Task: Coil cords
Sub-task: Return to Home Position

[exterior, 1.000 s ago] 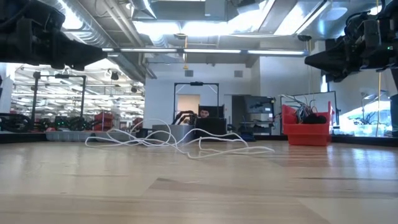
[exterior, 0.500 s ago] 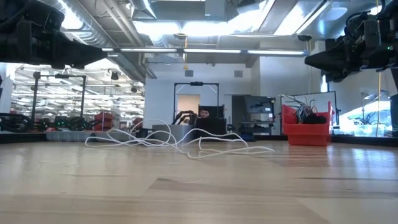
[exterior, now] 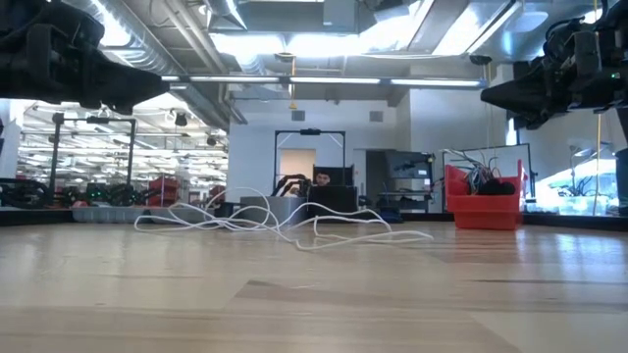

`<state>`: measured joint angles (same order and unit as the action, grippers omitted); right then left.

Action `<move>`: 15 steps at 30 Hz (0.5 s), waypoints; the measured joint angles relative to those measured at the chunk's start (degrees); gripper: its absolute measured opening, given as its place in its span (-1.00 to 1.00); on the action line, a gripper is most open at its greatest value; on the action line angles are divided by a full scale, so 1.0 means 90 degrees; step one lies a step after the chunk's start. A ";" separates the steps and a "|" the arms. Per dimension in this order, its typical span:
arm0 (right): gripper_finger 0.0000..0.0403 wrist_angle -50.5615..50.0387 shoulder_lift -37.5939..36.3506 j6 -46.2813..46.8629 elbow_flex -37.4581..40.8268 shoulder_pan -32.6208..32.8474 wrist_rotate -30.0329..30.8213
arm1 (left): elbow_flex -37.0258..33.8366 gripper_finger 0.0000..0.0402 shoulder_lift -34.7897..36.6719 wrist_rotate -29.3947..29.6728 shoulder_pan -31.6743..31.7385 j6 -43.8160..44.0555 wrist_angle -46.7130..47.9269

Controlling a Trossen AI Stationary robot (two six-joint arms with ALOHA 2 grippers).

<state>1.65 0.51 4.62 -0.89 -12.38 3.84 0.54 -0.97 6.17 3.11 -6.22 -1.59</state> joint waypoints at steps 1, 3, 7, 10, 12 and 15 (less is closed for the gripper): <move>-0.84 0.0000 0.0000 0.0000 0.0000 0.0000 0.0000 | 0.0000 -0.35 0.0000 0.0000 0.0000 0.0067 0.0001; -0.84 0.0000 0.0000 0.0000 0.0000 0.0000 0.0000 | 0.0000 -0.35 0.0000 0.0000 0.0000 0.0221 -0.0001; -0.84 0.0000 0.0000 -0.0001 0.0000 0.0000 0.0000 | 0.0000 -0.35 0.0000 0.0002 0.0000 0.0324 0.0001; -0.84 -0.0002 0.0000 -0.0002 0.0000 0.0000 0.0000 | 0.0000 -0.35 0.0000 0.0002 0.0000 0.0224 0.0001; -0.84 -0.0001 0.0000 0.0000 0.0000 0.0000 0.0000 | 0.0000 -0.35 0.0000 0.0002 0.0000 0.0173 0.0000; -0.84 -0.0002 0.0000 0.0000 0.0000 0.0000 0.0001 | 0.0000 -0.35 0.0000 0.0002 0.0000 0.0201 0.0001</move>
